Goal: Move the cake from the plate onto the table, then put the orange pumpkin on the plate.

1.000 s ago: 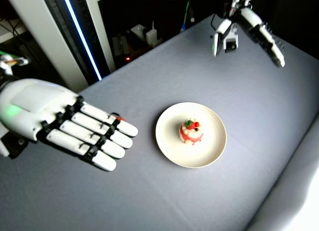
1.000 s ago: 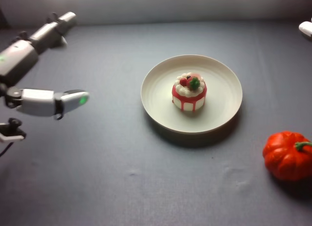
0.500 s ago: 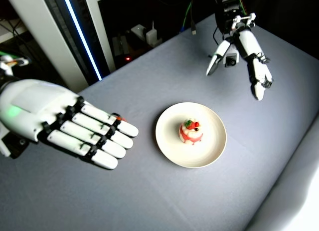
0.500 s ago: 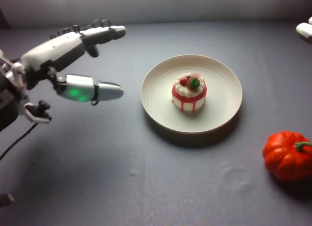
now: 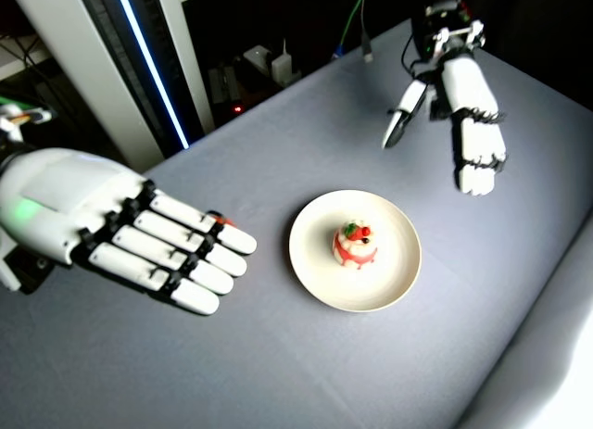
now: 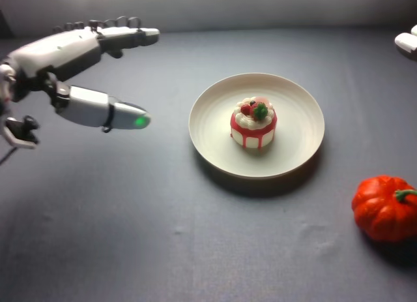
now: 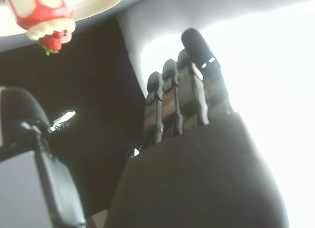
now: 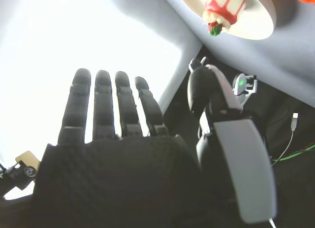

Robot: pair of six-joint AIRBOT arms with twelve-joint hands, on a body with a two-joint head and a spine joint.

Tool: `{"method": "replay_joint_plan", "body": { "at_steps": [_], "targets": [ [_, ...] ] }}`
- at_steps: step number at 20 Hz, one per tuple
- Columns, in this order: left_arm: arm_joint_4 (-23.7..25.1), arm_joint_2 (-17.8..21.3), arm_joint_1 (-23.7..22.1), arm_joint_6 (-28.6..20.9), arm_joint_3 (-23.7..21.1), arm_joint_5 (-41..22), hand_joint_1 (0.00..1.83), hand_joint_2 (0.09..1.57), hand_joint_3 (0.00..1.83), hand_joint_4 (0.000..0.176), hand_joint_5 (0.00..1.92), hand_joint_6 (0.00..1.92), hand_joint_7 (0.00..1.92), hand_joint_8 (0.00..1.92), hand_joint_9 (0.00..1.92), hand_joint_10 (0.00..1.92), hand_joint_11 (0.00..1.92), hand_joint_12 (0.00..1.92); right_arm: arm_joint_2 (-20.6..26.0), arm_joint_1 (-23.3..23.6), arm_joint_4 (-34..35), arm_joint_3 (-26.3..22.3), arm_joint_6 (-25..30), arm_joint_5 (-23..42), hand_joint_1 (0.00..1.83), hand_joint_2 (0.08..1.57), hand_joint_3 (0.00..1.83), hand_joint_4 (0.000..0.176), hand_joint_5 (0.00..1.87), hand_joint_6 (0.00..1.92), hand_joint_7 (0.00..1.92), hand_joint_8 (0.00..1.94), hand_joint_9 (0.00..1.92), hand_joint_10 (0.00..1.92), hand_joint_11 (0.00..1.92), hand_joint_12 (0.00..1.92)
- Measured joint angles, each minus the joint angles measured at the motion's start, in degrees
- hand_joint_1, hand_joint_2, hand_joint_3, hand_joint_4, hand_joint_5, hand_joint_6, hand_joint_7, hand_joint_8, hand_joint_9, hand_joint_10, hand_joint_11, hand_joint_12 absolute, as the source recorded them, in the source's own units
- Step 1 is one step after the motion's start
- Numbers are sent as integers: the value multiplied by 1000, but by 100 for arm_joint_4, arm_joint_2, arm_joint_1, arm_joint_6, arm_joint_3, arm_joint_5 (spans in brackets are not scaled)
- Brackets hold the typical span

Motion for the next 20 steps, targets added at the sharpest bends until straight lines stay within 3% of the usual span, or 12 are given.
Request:
{"method": "replay_joint_plan", "body": {
  "at_steps": [1, 6, 7, 8, 9, 10, 11, 12, 13, 15, 16, 20],
  "targets": [
    [350, 61, -140, -7, -39, 181, 753, 921, 4, 0, 179, 1, 214, 4, 265, 43, 0, 1469, 4, 0, 0, 0, 0, -37, 328, 1380, 0, 0, 0, 0, 17, 1, 9, 3, 24, 22],
    [2643, 111, -1440, -22, -103, 719, 764, 880, 0, 0, 264, 14, 280, 8, 303, 44, 0, 1422, 7, 0, -15, 0, 2, -96, 310, 1410, 11, 0, 0, 0, 28, 4, 23, 6, 21, 31],
    [3379, 111, -1797, -31, -103, 833, 800, 872, 0, 0, 255, 1, 75, 0, 67, 5, 0, 1135, 7, 0, -13, 0, 2, -109, 279, 1416, 7, 0, 0, 0, 8, 1, 3, 0, 0, 5],
    [3899, 111, -2002, -26, -107, 931, 800, 872, 0, 0, 255, 1, 75, 0, 67, 5, 0, 1135, 7, 0, -15, 0, 2, -125, 279, 1416, 7, 0, 0, 0, 8, 1, 3, 0, 0, 5],
    [4789, 111, -2341, -39, -116, 1060, 803, 881, 1, 0, 246, 0, 81, 0, 55, 7, 0, 999, 4, 0, -28, 0, 4, -146, 300, 1412, 3, 0, 0, 0, 3, 1, 0, 0, 0, 0],
    [5394, 101, -2601, -28, -116, 1139, 757, 889, 2, 0, 256, 2, 191, 20, 173, 48, 0, 1157, 4, 0, -46, 2, 7, -166, 285, 1413, 3, 0, 0, 0, 0, 0, 0, 0, 0, 0],
    [5622, 98, -2721, -28, -116, 1180, 739, 886, 0, 0, 277, 5, 323, 43, 338, 106, 0, 1359, -24, 0, -70, 20, 15, -162, 281, 1414, 3, 0, 0, 0, 0, 0, 0, 0, 0, 0],
    [5654, 98, -2726, -28, -116, 1207, 736, 901, 2, 0, 286, 3, 366, 25, 363, 94, 0, 1383, -50, 0, -74, 35, 17, -162, 299, 1421, 5, 0, 0, 0, 0, 0, 0, 0, 0, 0],
    [5890, 87, -2691, -46, -114, 1287, 742, 907, 2, 0, 288, 2, 357, 9, 332, 65, 0, 1318, -55, 0, -81, 35, 22, -214, 303, 1423, 5, 0, 0, 0, 0, 0, 0, 0, 0, 0],
    [6398, 2, -2710, -48, -15, 1298, 813, 905, 0, 0, 315, 10, 424, 24, 435, 91, 0, 1381, -55, 0, -76, 44, 28, -278, 288, 1420, 2, 0, 0, 0, 0, 0, 0, 0, 0, 0],
    [6529, -92, -2765, -46, 160, 1329, 877, 893, 0, 0, 408, 17, 522, 32, 527, 119, 22, 1554, -55, 0, -138, 42, 44, -282, 270, 1420, 2, 0, 0, 0, 0, 0, 0, 0, 0, 0],
    [6607, -302, -2686, -46, 439, 1567, 817, 859, 0, 0, 468, 9, 641, 36, 622, 172, 74, 1612, -55, 0, -136, 72, 131, -313, 285, 1407, 0, 0, 0, 0, 6, 2, 0, 0, 0, 0]
  ]
}}
